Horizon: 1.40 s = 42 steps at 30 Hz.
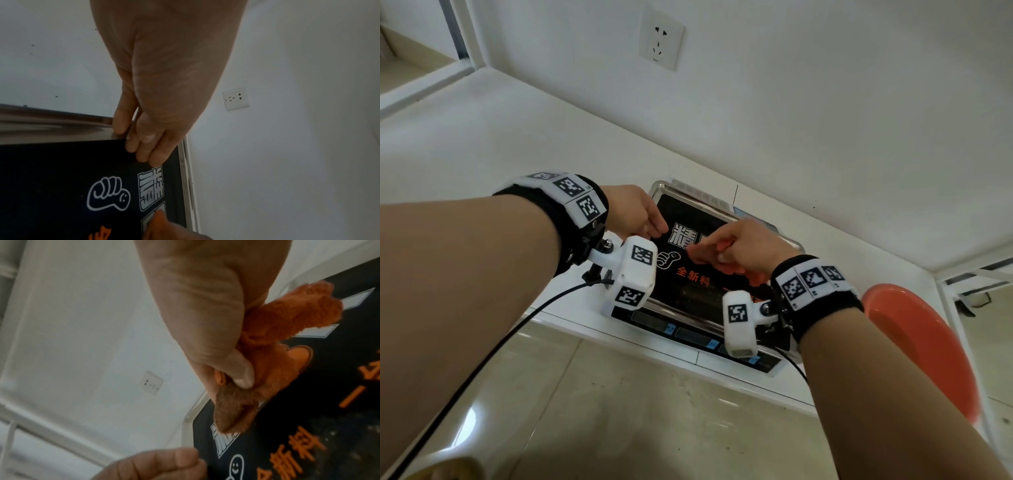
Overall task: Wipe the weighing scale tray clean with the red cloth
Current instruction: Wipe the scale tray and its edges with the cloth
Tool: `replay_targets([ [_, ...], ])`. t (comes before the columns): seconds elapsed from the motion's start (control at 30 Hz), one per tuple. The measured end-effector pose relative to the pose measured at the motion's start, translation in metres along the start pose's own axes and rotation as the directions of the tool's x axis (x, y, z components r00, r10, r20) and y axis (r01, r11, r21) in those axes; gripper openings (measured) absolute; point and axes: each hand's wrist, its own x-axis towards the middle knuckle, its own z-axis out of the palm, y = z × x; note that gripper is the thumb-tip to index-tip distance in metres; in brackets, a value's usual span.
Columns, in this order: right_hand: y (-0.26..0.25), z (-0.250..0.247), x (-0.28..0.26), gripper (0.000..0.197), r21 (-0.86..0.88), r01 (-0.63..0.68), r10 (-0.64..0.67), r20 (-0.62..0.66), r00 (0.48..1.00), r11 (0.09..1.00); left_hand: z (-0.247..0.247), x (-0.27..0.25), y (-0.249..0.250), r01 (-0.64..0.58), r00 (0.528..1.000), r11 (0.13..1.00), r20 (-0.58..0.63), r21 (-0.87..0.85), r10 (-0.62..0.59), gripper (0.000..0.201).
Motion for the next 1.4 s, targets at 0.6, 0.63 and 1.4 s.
replay_targets([
  [0.6, 0.011, 0.007, -0.016, 0.009, -0.056, -0.258, 0.251, -0.109, 0.962, 0.964, 0.011, 0.001, 0.004, -0.002, 1.0, 0.999, 0.01, 0.04, 0.002, 0.041],
  [0.63, 0.012, 0.012, -0.017, 0.013, -0.133, -0.291, 0.278, -0.108, 0.954, 0.947, 0.011, 0.002, 0.005, -0.002, 1.0, 0.999, 0.013, 0.039, 0.002, 0.041],
  [1.4, -0.002, 0.035, -0.034, 0.027, -0.304, -0.358, 0.396, 0.075, 0.915, 0.883, 0.015, -0.002, 0.004, 0.002, 1.0, 0.999, 0.019, 0.047, -0.003, 0.043],
])
